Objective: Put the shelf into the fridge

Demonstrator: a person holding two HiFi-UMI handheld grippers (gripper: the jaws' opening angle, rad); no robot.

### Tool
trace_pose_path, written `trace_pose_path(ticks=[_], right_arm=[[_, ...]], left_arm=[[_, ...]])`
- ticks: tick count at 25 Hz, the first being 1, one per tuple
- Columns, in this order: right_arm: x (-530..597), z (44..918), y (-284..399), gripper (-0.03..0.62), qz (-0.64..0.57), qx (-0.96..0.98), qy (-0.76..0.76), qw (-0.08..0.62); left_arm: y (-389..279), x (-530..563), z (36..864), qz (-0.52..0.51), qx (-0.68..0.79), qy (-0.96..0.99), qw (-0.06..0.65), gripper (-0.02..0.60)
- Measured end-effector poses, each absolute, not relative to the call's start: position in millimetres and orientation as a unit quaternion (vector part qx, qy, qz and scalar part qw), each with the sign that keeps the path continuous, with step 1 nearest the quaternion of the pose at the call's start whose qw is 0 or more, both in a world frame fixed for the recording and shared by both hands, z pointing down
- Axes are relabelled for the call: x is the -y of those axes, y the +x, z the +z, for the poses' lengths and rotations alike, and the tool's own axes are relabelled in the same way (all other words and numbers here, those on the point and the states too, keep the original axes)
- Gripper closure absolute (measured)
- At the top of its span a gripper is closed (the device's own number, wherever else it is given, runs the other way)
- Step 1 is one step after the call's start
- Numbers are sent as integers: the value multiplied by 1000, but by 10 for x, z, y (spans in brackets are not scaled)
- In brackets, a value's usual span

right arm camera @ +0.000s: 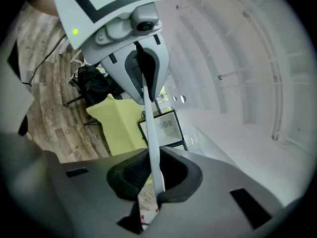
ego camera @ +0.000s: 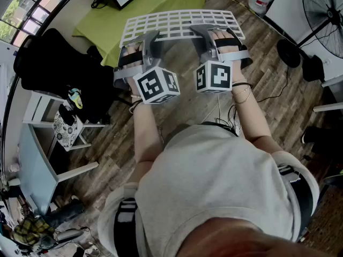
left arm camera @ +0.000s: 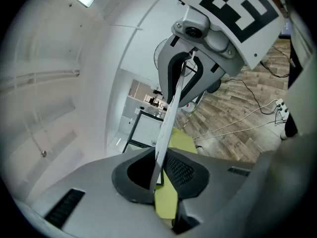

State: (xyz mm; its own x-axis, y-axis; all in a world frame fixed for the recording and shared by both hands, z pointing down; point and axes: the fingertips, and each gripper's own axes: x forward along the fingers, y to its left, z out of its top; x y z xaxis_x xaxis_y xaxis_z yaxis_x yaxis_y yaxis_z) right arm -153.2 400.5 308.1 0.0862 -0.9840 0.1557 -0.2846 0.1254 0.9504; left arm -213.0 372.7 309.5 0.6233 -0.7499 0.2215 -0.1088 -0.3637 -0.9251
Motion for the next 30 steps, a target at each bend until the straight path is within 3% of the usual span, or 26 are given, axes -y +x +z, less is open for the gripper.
trace_pose_path(ticks=[30], right_arm=[[-3670, 3399, -1518, 536, -312, 580, 571, 490]], left_arm=[[-2109, -3379, 3395, -331, -245, -769, 488, 520]])
